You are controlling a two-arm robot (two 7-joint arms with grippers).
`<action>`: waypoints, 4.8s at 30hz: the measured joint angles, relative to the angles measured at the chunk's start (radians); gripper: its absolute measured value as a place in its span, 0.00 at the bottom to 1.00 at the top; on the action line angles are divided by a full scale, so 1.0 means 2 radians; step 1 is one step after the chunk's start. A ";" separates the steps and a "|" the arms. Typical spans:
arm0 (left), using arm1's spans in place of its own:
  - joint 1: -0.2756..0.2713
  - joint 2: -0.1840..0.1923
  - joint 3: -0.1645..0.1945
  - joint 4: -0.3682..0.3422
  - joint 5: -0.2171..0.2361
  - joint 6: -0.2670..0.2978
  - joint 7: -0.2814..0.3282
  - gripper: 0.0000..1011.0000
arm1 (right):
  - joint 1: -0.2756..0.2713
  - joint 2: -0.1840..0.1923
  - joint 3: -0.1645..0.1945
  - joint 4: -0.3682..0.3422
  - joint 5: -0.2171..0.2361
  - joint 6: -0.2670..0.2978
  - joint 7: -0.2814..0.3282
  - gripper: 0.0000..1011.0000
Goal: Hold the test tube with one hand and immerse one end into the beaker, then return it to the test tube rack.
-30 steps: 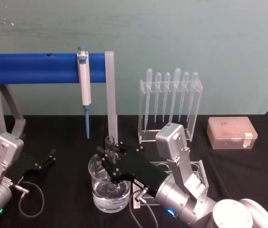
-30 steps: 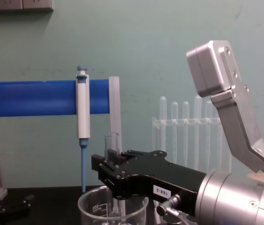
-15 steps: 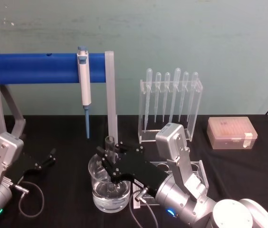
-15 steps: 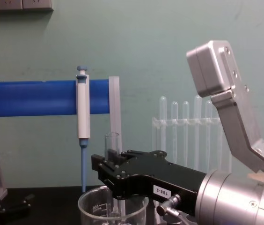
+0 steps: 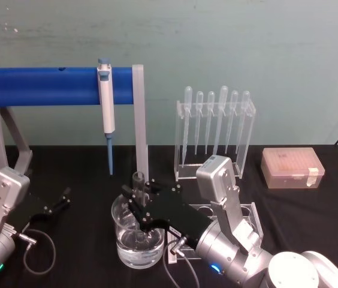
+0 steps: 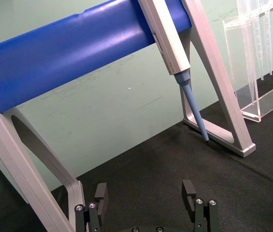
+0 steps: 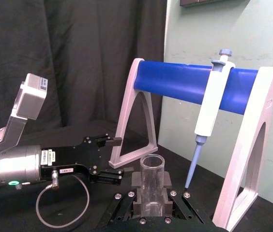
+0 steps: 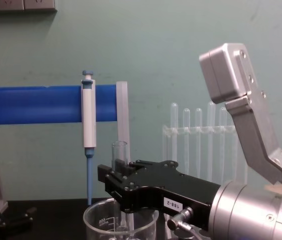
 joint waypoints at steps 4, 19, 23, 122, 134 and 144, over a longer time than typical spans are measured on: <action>0.000 0.000 0.000 0.000 0.000 0.000 0.000 0.99 | 0.000 0.000 0.000 0.000 0.000 0.000 0.000 0.22; 0.000 0.000 0.000 0.000 0.000 0.000 0.000 0.99 | 0.000 0.000 0.000 0.000 0.000 0.000 0.000 0.22; 0.000 0.000 0.000 0.000 0.000 0.000 0.000 0.99 | 0.000 0.000 0.000 0.000 0.000 0.000 0.000 0.22; 0.000 0.000 0.000 0.000 0.000 0.000 0.000 0.99 | 0.049 0.007 0.025 -0.140 0.020 0.175 -0.031 0.22; 0.000 0.000 0.000 0.000 0.000 0.000 0.000 0.99 | 0.034 0.030 0.051 -0.175 0.033 0.186 -0.050 0.22; 0.000 0.000 0.000 0.000 0.000 0.000 0.000 0.99 | -0.020 0.062 0.091 -0.196 0.030 0.166 -0.071 0.22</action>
